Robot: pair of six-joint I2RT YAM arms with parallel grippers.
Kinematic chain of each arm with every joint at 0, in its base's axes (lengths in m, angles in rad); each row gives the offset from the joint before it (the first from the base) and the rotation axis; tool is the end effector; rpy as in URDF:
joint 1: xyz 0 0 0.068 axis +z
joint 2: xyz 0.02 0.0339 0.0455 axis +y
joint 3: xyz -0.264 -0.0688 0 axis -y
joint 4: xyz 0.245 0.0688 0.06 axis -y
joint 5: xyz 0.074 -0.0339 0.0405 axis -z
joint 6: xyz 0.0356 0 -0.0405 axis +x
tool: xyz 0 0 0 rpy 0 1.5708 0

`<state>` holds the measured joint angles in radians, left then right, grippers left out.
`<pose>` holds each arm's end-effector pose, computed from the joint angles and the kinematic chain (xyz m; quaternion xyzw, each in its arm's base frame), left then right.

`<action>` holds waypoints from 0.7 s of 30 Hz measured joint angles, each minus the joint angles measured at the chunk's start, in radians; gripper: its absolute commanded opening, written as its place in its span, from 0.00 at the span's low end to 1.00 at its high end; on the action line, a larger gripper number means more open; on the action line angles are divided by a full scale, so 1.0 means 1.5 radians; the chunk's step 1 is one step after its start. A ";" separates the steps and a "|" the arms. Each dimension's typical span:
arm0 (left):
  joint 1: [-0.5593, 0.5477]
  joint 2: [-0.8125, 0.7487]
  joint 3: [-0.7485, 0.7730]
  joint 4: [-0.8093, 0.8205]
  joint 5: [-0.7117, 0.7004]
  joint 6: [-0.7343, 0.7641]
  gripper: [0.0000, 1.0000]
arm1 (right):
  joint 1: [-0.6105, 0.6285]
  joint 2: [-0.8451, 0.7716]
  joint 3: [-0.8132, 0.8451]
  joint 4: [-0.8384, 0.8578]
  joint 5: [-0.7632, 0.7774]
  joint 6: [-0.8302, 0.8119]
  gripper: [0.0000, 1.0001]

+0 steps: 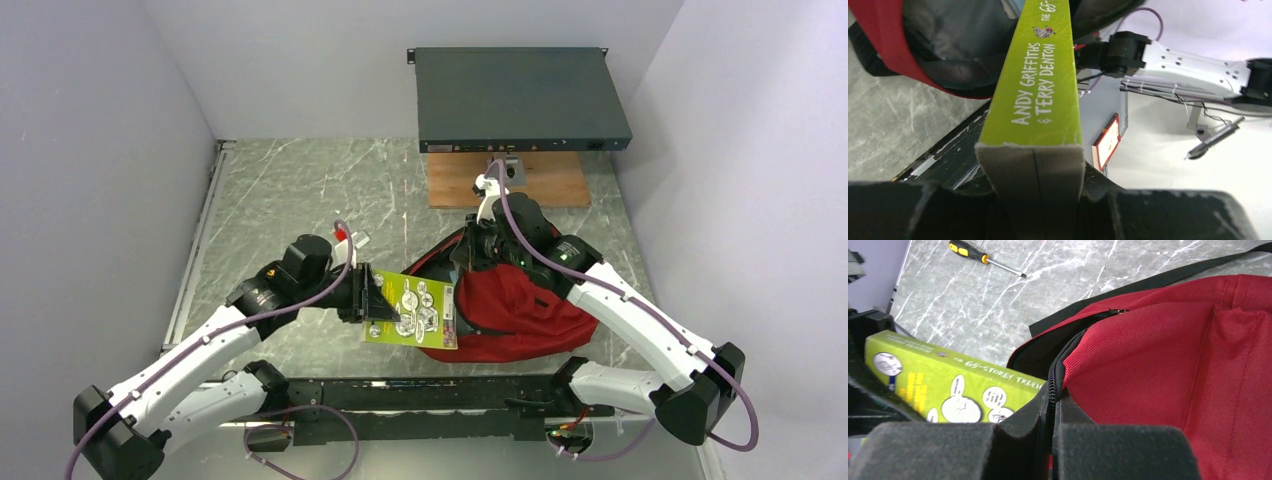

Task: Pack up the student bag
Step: Place the book in the student bag.

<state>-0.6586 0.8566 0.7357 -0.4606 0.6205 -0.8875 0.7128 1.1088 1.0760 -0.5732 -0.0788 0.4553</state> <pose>0.1325 -0.1287 0.2864 0.0483 0.8492 -0.5080 0.1359 0.1791 0.1585 0.3394 -0.1318 0.8755 0.2847 0.3675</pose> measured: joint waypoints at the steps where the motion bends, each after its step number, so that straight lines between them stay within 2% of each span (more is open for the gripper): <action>1: -0.009 0.008 -0.001 -0.002 -0.017 -0.012 0.00 | -0.001 0.000 0.000 0.000 -0.007 0.002 0.00; 9: -0.022 -0.012 -0.043 0.024 -0.135 -0.118 0.00 | -0.003 0.000 -0.002 0.001 -0.029 0.008 0.00; 14: -0.018 0.074 -0.026 0.086 -0.120 -0.160 0.00 | -0.004 0.000 -0.005 0.006 -0.045 0.011 0.00; 21: -0.024 0.180 -0.027 0.238 -0.102 -0.233 0.00 | -0.006 0.000 -0.012 0.024 -0.062 0.017 0.00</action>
<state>-0.6945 1.1263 0.6952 -0.1032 0.4675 -1.2373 0.7044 1.1088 1.0584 -0.5369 -0.1711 0.4808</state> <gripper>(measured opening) 0.318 0.029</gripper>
